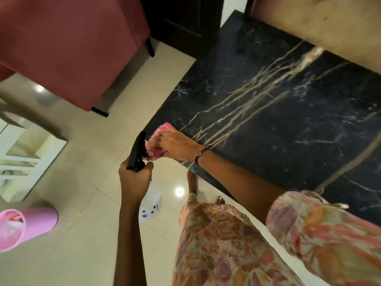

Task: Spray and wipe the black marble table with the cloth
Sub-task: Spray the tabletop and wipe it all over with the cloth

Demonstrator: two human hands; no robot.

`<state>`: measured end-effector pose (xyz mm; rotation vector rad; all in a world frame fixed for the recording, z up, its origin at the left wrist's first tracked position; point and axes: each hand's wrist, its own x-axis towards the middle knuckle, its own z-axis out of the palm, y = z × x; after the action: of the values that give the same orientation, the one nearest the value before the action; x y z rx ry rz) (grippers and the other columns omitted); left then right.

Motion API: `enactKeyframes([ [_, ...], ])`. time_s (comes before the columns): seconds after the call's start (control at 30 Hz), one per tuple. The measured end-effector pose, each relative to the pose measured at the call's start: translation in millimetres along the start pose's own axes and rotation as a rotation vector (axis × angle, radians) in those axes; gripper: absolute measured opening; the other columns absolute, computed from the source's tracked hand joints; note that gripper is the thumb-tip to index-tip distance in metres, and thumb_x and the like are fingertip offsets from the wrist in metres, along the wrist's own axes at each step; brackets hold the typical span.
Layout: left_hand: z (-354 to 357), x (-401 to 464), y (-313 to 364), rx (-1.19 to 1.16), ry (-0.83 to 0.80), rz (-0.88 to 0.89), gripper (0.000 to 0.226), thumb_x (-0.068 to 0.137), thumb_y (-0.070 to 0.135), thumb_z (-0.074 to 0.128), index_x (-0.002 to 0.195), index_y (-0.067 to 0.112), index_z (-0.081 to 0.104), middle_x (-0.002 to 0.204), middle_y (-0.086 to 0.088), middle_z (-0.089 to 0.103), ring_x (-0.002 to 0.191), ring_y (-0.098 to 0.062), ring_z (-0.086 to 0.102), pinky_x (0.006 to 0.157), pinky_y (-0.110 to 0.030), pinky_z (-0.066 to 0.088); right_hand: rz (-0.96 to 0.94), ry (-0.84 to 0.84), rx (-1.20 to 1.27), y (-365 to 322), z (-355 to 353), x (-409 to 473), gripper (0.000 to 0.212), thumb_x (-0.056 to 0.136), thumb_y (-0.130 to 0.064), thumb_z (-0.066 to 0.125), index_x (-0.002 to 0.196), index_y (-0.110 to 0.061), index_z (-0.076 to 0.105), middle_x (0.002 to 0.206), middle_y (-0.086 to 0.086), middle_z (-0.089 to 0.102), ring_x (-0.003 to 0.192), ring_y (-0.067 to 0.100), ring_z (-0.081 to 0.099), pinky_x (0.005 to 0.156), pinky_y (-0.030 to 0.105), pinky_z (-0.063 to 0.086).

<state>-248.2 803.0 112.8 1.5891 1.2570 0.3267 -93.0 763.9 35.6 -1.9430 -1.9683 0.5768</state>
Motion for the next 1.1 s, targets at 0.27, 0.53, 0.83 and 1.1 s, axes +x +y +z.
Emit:
enactKeyframes([
  [0.27,54.4,-66.7,2.9,0.046,-0.314,0.087,0.034,0.08,-0.007,0.059,0.072,0.025,0.064,0.053,0.006,0.06,0.049,-0.016,0.051,0.058,-0.029,0.047,0.452,0.218,0.129,-38.4,40.5,-239.4,0.053,0.093,-0.019,0.06,0.142,-0.007,0.043,0.148,0.012,0.044,0.141,0.026,0.037,0.121,0.037,0.008],
  [0.53,130.7,-135.9,-1.2,0.158,-0.698,0.178,0.028,0.081,-0.003,0.06,0.077,0.023,0.068,0.084,-0.002,0.068,0.07,-0.028,0.056,0.067,-0.041,0.049,0.971,0.581,0.008,-96.6,98.7,-424.3,0.053,0.084,-0.04,0.06,0.13,-0.012,0.058,0.13,0.009,0.062,0.123,0.03,0.057,0.108,0.051,0.034],
  [0.83,210.5,-231.7,8.6,0.325,-0.987,0.386,0.026,0.078,0.001,0.059,0.074,0.025,0.069,0.073,0.011,0.069,0.071,-0.001,0.063,0.063,-0.007,0.045,1.482,0.96,-0.159,-122.0,138.2,-561.5,0.053,0.074,-0.006,0.079,0.124,-0.002,0.062,0.125,0.02,0.063,0.118,0.041,0.059,0.102,0.055,0.042],
  [1.1,307.0,-344.4,15.4,0.436,-1.097,0.517,0.032,0.079,0.0,0.058,0.069,0.03,0.066,0.071,0.013,0.067,0.074,0.002,0.062,0.065,-0.007,0.046,1.587,1.03,-0.107,-98.3,149.4,-643.8,0.052,0.091,-0.027,0.064,0.139,-0.014,0.05,0.146,0.007,0.048,0.141,0.032,0.033,0.115,0.063,0.017],
])
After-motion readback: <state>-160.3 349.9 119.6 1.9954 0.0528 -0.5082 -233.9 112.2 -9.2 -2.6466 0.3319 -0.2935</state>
